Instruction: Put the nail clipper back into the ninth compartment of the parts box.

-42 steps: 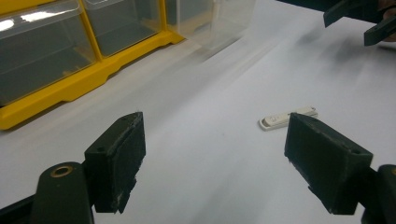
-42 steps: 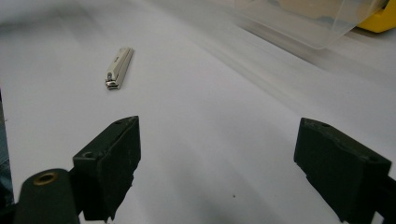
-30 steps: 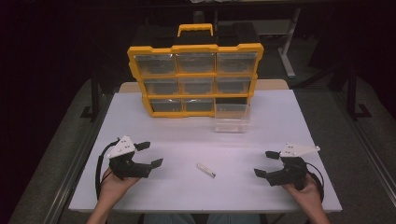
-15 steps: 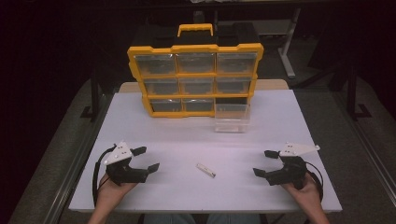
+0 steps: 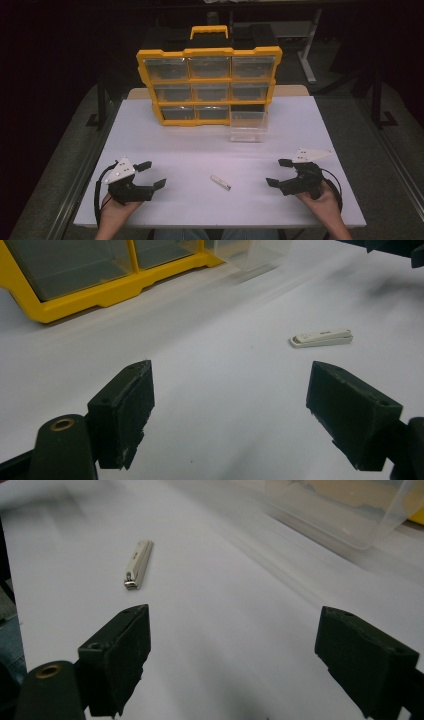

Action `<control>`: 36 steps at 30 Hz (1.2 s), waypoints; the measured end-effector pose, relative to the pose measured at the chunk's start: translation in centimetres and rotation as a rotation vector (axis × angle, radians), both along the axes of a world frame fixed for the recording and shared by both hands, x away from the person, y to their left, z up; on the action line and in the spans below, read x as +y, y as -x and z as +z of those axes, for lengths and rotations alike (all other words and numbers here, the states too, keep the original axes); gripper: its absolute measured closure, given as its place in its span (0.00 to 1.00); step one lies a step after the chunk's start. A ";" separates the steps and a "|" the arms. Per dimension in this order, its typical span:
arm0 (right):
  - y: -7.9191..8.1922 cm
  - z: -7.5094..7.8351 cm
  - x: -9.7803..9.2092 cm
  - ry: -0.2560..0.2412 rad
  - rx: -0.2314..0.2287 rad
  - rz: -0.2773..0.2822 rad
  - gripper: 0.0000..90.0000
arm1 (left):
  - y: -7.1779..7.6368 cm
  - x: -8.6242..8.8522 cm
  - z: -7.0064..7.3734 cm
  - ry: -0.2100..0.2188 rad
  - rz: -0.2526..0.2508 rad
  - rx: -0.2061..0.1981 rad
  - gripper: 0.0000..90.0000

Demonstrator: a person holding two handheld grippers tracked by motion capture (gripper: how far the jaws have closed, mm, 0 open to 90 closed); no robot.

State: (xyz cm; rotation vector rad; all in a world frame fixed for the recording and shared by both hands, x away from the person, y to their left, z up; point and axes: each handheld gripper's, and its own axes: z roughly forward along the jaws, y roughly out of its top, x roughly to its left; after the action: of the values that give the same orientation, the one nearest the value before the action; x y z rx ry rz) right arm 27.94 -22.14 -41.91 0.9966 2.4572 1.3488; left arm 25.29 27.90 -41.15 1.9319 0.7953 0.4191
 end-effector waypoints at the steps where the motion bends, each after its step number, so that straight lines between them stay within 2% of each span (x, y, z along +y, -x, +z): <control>1: 0.0 0.1 0.2 0.001 0.001 0.002 0.15 | 0.0 0.0 0.0 -0.003 0.000 0.000 0.21; 14: -0.9 2.0 2.9 0.031 -0.012 0.057 0.15 | 0.2 0.1 -0.2 -0.016 0.010 0.000 0.20; 22: -1.6 3.0 4.3 0.028 0.008 0.090 0.15 | 0.2 0.1 -0.2 -0.016 0.005 -0.004 0.20; 26: -1.8 3.3 4.9 0.034 0.016 0.098 0.15 | 0.2 0.1 -0.2 -0.020 0.003 -0.002 0.20; 36: -2.2 3.7 7.1 0.033 0.028 0.158 0.16 | 0.1 0.2 -0.2 -0.016 0.001 -0.005 0.20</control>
State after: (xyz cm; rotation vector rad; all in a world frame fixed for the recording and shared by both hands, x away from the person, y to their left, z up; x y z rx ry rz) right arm 30.12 -15.03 -38.19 0.8353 2.6184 1.3432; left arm 25.14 28.09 -41.37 1.9442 0.7917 0.4319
